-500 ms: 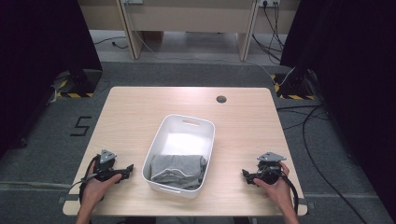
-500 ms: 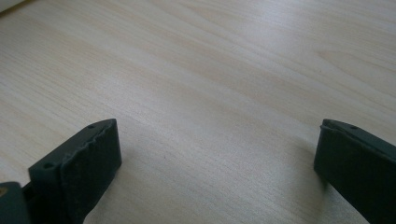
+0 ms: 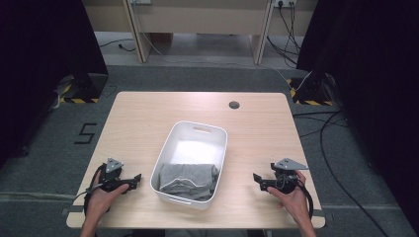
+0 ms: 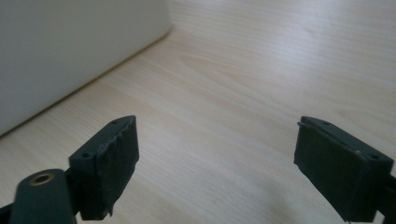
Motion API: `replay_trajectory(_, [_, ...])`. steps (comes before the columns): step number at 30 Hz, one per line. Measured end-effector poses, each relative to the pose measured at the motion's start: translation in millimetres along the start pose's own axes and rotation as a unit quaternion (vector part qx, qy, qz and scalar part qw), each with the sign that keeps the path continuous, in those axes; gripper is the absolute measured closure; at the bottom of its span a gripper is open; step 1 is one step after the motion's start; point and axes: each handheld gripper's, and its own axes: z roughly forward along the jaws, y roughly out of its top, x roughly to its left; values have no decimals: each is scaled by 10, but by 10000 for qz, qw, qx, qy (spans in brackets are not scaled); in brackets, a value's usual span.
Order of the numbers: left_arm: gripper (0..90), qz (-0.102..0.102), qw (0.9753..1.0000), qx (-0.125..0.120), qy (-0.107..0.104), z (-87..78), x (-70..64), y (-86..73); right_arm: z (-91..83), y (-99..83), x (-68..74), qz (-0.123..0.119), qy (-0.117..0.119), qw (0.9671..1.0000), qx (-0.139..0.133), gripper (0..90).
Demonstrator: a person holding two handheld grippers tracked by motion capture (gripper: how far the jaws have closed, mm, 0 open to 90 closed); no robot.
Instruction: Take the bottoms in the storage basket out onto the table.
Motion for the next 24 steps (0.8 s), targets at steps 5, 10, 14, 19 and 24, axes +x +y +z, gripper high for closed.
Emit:
replay_trajectory(5, [107, -1, 10000, 0, -2, 0, 0, 0, -32, 176, 144, -225, 246, 9994, -80, 156])
replay_trajectory(10, [107, -3, 10000, -2, -2, 0, 0, 0, -79, 436, 373, -581, 523, 9969, -135, 168])
replay_trajectory(14, [107, -2, 10000, -1, -1, 0, 0, 0, -113, 625, 507, -758, 661, 9947, -227, 171])
replay_trajectory(19, [107, 3, 10000, 3, -1, -1, 1, 0, -81, 991, 774, -1051, 1058, 9886, -219, 182])
replay_trajectory(24, [107, 1, 10000, 1, 3, 0, 1, 0, 0, 1173, 939, -1231, 1235, 9846, -159, 188])
